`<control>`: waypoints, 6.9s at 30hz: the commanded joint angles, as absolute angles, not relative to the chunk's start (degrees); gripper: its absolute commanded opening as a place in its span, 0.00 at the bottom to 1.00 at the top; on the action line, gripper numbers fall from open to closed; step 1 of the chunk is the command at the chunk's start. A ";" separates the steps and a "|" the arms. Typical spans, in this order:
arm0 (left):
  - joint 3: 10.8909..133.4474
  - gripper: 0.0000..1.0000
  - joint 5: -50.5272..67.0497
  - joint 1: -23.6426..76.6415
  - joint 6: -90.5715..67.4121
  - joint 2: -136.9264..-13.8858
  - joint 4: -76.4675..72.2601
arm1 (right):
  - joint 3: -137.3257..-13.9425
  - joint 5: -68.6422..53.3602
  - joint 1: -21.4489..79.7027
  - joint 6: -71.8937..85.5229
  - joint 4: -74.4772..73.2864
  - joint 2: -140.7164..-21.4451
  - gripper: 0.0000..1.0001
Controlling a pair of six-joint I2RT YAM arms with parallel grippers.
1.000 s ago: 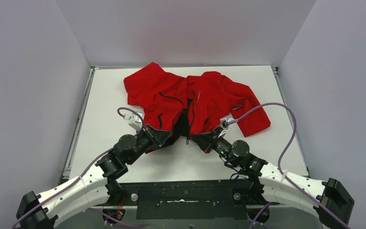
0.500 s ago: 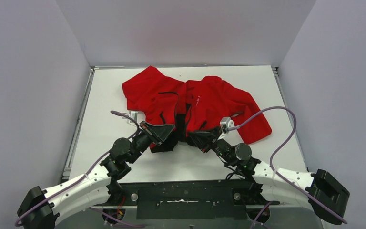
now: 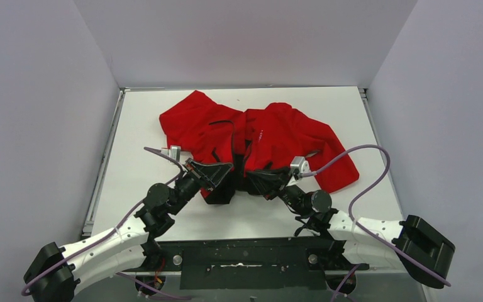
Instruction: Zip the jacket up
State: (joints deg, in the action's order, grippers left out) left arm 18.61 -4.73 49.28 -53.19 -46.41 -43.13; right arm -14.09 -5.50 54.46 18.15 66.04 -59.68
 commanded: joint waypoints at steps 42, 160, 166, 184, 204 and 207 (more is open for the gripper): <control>19.33 0.00 -2.54 48.97 -52.85 -47.27 -50.58 | -17.32 -5.50 55.28 13.62 73.47 -57.92 0.00; 19.42 0.00 -6.66 48.96 -52.06 -47.27 -41.51 | -25.70 22.37 64.88 6.72 72.51 -61.78 0.00; 19.72 0.00 -7.41 49.03 -52.27 -45.88 -40.45 | -24.49 23.52 65.63 9.26 73.78 -61.73 0.00; 23.56 0.00 -3.61 48.99 -51.08 -46.88 -32.81 | -27.85 28.96 67.56 13.28 74.63 -62.09 0.00; 23.59 0.00 -2.86 49.01 -51.75 -48.26 -32.83 | -29.39 33.41 67.59 10.72 79.22 -61.15 0.00; 23.63 0.00 -3.57 48.96 -52.17 -47.19 -32.42 | -28.28 31.52 67.70 12.24 76.84 -60.18 0.00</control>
